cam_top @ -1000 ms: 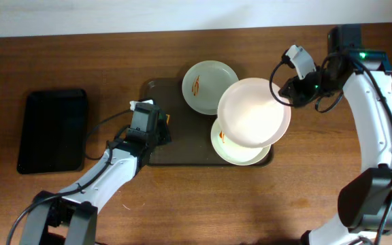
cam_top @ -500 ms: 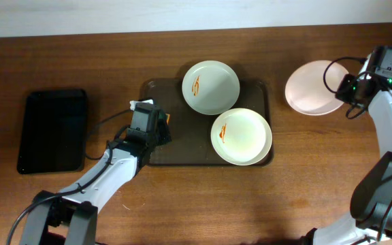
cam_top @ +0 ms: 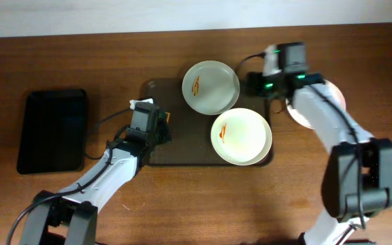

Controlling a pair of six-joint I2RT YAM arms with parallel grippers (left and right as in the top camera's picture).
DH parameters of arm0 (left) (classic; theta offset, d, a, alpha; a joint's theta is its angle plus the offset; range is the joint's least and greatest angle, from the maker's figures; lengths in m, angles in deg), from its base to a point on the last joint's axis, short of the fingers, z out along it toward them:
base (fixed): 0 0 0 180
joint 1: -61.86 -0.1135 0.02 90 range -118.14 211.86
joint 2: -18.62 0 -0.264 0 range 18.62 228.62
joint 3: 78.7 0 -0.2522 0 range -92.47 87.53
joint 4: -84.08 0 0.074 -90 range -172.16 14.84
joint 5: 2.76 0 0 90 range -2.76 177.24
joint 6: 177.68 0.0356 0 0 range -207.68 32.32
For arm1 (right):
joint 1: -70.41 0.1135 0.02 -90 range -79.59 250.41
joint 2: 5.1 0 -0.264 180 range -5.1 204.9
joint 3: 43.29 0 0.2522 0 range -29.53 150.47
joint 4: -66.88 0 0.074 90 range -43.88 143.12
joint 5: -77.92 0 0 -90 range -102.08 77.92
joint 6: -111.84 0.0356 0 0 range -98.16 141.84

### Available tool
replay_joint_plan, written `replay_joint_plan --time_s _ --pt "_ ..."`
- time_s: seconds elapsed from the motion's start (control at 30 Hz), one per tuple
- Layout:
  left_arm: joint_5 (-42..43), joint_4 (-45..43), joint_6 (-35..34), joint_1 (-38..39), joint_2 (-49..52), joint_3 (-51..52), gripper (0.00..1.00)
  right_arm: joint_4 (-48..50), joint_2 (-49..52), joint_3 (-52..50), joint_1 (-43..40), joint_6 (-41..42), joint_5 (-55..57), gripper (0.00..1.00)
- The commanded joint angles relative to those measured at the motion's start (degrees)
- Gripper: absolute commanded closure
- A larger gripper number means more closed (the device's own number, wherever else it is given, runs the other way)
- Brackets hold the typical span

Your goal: Clean dirty plates on tray and stack at the side

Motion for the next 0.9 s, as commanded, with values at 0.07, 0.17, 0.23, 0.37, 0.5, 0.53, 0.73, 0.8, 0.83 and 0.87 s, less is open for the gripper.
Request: replay_joint_plan --time_s 0.07,0.17,0.23,0.37,0.5,0.53,0.73,0.8,0.83,0.87 --pt "0.24 -0.11 -0.48 0.02 0.17 0.28 1.0 10.97 11.89 -0.31 4.81 7.1 4.79 0.35" --pt "0.22 -0.15 -0.5 0.02 0.17 0.28 1.0 13.22 14.88 -0.31 4.81 7.74 4.04 0.52" --pt "0.22 -0.26 -0.48 0.02 0.17 0.28 1.0 13.35 14.93 -0.31 4.96 7.74 3.23 0.72" --pt "0.22 -0.28 -0.48 0.02 0.17 0.28 1.0 13.2 14.93 -0.31 9.38 7.72 -0.52 0.96" --pt "0.2 -0.09 -0.48 0.02 0.17 0.28 1.0 9.97 14.91 -0.31 15.93 7.85 0.44 0.96" --pt "0.22 -0.11 -0.48 0.02 0.15 0.28 1.0 7.93 14.93 -0.31 16.98 9.07 3.23 0.96" --pt "0.26 -1.81 -0.52 0.02 0.15 0.28 1.0 -1.95 14.93 -0.31 21.59 9.66 3.58 0.96" --pt "0.26 -1.84 -0.55 0.02 0.15 0.28 1.0 -4.83 14.91 -0.31 21.62 13.22 3.61 0.96" --pt "0.22 -1.84 -1.42 0.02 0.15 0.28 1.0 -5.22 14.91 -0.31 21.62 15.08 3.56 0.96" --pt "0.22 -1.84 -2.51 0.02 0.15 0.28 1.0 -5.18 14.91 -0.31 21.62 16.94 2.58 0.95"
